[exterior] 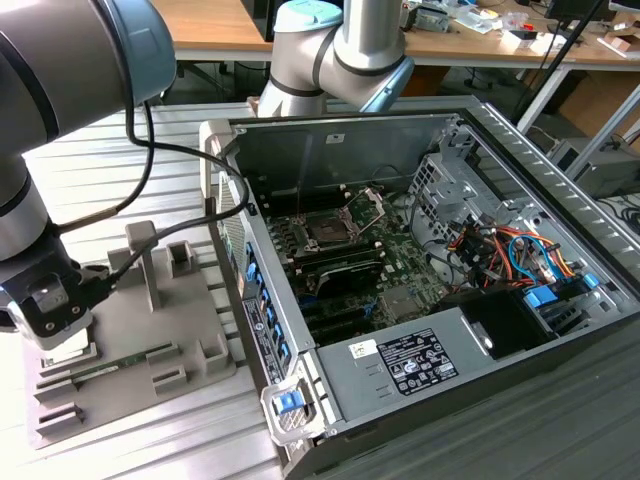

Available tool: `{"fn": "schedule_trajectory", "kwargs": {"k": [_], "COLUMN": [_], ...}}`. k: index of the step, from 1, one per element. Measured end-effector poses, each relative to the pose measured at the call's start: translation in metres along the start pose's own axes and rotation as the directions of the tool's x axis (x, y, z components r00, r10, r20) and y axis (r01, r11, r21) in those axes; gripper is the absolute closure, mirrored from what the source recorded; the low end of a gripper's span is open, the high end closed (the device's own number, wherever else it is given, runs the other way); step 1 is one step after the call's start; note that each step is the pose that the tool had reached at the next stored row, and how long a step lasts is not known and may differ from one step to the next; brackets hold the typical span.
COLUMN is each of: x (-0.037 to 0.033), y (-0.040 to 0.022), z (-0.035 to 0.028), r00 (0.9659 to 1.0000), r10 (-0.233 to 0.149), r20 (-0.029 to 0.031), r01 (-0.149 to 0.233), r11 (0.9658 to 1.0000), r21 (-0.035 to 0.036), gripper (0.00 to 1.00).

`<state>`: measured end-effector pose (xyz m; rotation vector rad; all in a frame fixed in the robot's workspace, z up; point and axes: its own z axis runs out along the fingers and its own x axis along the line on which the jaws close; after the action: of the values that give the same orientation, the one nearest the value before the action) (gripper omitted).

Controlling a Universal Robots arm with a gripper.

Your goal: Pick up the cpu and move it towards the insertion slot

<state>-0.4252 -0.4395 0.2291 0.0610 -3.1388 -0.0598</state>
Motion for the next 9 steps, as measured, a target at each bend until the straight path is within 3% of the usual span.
{"fn": "schedule_trajectory", "kwargs": {"k": [9], "x": [0.0000], "y": [0.0000], "z": [0.0063], "r00": [1.0000], "r10": [-0.001], "r20": [-0.0001], "r01": [0.001], "r11": [1.0000], "r21": [0.0000], "gripper": [0.89]}}
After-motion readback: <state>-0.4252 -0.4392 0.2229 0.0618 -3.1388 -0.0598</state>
